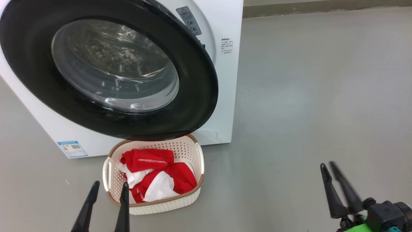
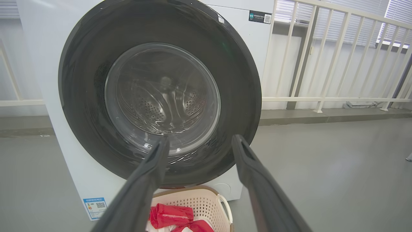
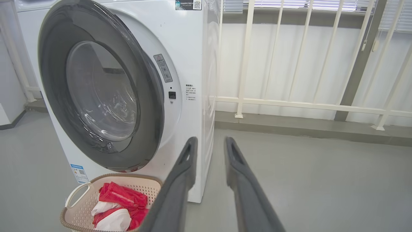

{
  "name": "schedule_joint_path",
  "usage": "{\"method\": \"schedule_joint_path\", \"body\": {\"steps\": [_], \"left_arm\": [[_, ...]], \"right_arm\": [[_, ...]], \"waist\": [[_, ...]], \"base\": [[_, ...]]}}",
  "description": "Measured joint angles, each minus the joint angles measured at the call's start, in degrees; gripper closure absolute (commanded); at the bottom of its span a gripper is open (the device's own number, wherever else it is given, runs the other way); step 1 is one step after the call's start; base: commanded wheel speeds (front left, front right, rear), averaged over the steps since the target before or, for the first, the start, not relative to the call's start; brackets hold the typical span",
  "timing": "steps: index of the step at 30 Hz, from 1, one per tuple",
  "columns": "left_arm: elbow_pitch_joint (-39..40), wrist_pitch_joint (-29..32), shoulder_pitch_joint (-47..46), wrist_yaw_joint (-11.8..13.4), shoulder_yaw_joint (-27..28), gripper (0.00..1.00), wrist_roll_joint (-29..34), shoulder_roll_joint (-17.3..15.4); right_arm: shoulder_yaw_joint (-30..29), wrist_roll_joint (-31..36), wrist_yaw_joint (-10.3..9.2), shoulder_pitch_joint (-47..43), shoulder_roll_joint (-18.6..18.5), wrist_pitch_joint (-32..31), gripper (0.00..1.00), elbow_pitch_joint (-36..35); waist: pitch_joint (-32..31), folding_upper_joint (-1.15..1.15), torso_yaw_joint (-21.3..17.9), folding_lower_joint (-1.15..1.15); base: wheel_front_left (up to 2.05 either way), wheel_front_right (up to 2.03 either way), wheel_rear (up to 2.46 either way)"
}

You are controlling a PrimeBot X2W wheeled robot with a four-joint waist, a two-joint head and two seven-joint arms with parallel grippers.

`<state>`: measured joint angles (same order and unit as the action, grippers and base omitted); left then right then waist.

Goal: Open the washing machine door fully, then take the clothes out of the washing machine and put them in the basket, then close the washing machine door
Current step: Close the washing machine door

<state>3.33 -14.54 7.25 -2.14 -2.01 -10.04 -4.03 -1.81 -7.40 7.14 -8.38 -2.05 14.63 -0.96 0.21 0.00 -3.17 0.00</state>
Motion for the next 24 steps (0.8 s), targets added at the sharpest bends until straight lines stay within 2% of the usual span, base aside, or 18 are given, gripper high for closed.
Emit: {"method": "schedule_joint_path", "body": {"steps": [9, 24], "left_arm": [[0.53, 0.00, -0.10, -0.42, -0.55, 0.00, 0.02, 0.70], [1.35, 0.00, -4.26, -1.41, -1.86, 0.00, 0.38, 1.19]], "right_arm": [[1.68, 0.02, 0.00, 1.18, -0.01, -0.01, 1.00, 1.04], [7.59, 3.52, 0.00, 15.33, -0.52, 0.00, 1.00, 6.48]], "waist": [[1.19, 0.00, 1.78, 0.00], [5.97, 0.00, 6.36, 0.00]], "base": [[0.00, 0.00, 0.00], [0.00, 0.00, 0.00]]}}
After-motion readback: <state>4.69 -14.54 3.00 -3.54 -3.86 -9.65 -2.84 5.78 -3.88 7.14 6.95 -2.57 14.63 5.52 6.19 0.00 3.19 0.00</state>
